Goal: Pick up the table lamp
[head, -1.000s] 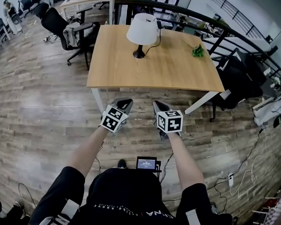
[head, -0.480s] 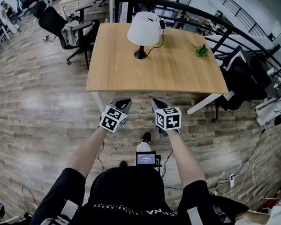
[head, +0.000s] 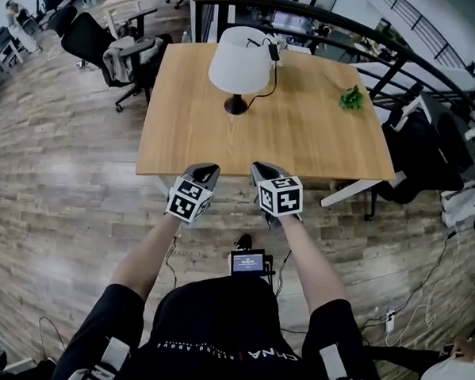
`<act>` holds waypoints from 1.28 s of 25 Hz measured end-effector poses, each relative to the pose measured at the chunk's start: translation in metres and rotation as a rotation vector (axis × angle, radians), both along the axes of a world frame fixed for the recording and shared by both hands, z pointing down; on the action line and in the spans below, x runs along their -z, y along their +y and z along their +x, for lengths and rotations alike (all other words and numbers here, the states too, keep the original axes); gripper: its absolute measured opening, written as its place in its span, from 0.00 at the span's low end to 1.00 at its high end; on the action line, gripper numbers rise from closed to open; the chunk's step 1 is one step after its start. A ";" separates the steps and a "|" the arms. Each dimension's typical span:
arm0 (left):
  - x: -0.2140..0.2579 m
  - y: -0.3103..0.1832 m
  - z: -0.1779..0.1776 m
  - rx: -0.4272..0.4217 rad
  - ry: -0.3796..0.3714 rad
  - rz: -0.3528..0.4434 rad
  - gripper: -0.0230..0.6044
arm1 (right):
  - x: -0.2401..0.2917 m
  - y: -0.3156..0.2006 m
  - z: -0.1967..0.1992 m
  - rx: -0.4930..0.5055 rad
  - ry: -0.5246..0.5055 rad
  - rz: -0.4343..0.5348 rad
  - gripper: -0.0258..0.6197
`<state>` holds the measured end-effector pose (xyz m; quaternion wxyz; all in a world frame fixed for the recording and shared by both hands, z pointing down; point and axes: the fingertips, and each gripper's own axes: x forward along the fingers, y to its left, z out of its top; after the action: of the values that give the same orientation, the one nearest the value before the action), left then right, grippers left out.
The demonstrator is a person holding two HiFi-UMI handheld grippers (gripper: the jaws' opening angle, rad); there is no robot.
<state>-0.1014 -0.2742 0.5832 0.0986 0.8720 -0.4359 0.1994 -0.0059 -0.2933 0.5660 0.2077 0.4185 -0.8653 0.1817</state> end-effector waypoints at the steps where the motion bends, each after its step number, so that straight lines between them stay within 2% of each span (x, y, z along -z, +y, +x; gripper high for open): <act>1: 0.002 -0.014 0.004 0.006 -0.001 -0.001 0.07 | 0.000 -0.015 0.004 0.008 0.001 -0.004 0.10; 9: 0.012 -0.118 0.038 0.061 0.000 -0.005 0.07 | 0.001 -0.122 0.030 0.073 -0.006 -0.015 0.10; 16: 0.013 -0.177 0.051 0.121 -0.007 -0.004 0.07 | 0.001 -0.183 0.038 0.146 -0.011 -0.012 0.10; 20: 0.014 -0.196 0.055 0.144 -0.009 -0.004 0.07 | 0.003 -0.207 0.036 0.176 -0.034 -0.007 0.10; 26: 0.010 -0.205 0.053 0.141 -0.007 -0.019 0.07 | 0.001 -0.215 0.025 0.179 -0.070 -0.012 0.10; 32: 0.015 -0.206 0.043 0.086 -0.012 -0.011 0.07 | 0.006 -0.215 0.014 0.120 -0.083 -0.011 0.10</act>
<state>-0.0587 -0.4801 0.5686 0.1094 0.8508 -0.4724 0.2025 0.0080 -0.5081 0.5601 0.1844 0.3569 -0.8956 0.1909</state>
